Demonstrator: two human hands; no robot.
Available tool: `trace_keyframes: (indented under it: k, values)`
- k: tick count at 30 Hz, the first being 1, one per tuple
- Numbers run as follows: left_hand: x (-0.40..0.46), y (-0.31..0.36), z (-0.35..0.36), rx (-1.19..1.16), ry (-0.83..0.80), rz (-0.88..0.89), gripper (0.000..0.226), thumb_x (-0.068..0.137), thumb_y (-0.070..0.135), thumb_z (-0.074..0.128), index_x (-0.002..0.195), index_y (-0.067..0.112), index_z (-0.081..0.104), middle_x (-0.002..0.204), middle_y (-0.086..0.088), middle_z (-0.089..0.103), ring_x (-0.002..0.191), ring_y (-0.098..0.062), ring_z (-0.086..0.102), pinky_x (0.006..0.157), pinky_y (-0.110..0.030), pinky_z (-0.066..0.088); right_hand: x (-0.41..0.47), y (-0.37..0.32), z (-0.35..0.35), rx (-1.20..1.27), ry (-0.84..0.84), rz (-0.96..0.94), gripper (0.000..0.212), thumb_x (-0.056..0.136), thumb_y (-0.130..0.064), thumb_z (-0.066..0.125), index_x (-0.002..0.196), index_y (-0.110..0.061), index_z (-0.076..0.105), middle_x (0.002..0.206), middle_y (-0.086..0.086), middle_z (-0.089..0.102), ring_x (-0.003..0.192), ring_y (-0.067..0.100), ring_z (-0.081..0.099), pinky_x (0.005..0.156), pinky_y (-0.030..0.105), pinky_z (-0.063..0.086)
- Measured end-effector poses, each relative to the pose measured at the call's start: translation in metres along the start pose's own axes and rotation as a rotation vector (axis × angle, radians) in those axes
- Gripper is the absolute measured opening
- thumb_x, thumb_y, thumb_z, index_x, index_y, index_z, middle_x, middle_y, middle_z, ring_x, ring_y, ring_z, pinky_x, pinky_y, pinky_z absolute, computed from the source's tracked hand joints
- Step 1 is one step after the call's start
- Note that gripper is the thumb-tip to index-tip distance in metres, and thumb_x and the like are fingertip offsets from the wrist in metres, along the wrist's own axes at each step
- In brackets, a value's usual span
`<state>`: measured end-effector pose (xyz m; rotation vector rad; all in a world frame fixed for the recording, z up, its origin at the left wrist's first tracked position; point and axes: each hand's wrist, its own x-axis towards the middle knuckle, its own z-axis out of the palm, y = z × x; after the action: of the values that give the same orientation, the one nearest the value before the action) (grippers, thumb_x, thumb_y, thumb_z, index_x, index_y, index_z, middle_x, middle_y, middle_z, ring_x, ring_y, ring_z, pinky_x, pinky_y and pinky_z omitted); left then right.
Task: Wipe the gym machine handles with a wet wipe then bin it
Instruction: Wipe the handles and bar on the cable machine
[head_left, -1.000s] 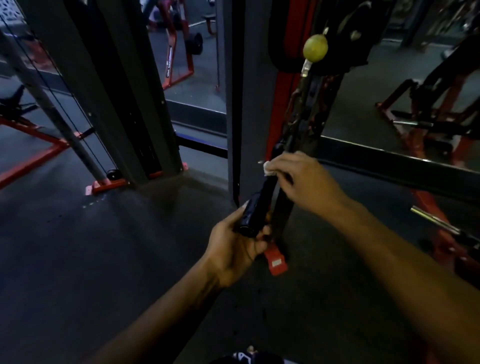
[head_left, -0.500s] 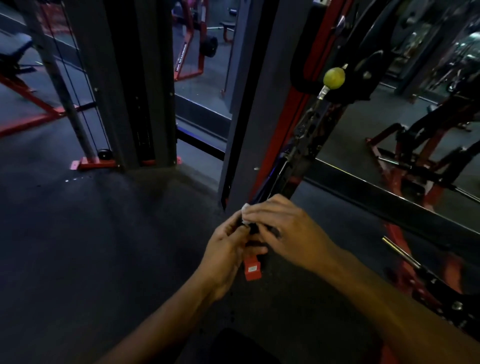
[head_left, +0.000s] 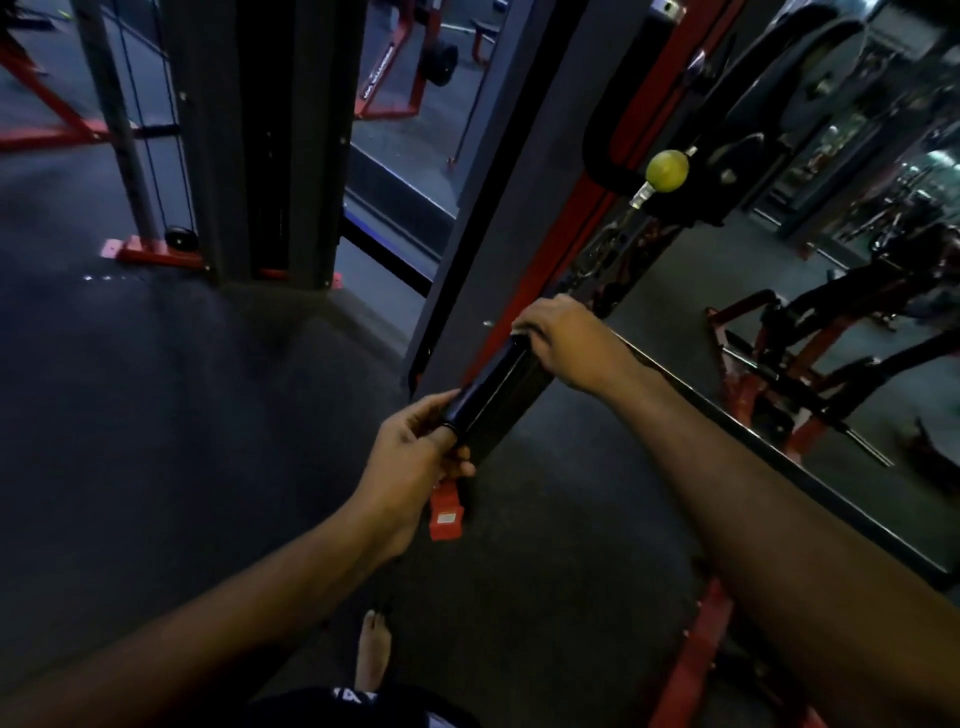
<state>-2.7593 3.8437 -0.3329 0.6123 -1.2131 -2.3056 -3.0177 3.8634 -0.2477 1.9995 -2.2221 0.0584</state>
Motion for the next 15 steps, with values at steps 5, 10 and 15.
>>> trace_keyframes:
  k: [5,10,15]
  values:
    - [0.002,-0.010,0.003,0.005,0.067,0.003,0.045,0.102,0.002,0.049,0.136,0.028,0.063,0.128,-0.007,0.066,0.108,-0.033,0.067,0.077,-0.031,0.058,-0.023,-0.056,-0.011,0.112,-0.010,-0.075,0.019,0.090,-0.004,0.064,0.103,-0.012,0.075,0.105,0.002,0.074,0.095,0.019,0.059,0.090,0.032,0.049]
    - [-0.004,-0.012,0.004,0.032,0.061,0.066,0.045,0.101,0.001,0.051,0.136,0.030,0.056,0.123,-0.005,0.068,0.111,-0.031,0.068,0.092,-0.055,0.058,-0.060,-0.121,-0.021,0.184,-0.101,-0.128,0.028,0.094,-0.021,0.053,0.115,-0.016,0.070,0.113,0.001,0.070,0.097,0.016,0.055,0.085,0.032,0.049]
    - [-0.005,-0.014,0.002,-0.033,0.106,0.067,0.081,0.094,-0.009,0.057,0.144,0.049,0.030,0.117,-0.013,0.069,0.106,-0.026,0.072,0.086,-0.045,0.061,-0.078,-0.142,-0.020,0.256,-0.111,-0.141,0.026,0.091,-0.014,0.063,0.116,-0.016,0.071,0.109,0.001,0.071,0.092,0.015,0.054,0.077,0.029,0.048]
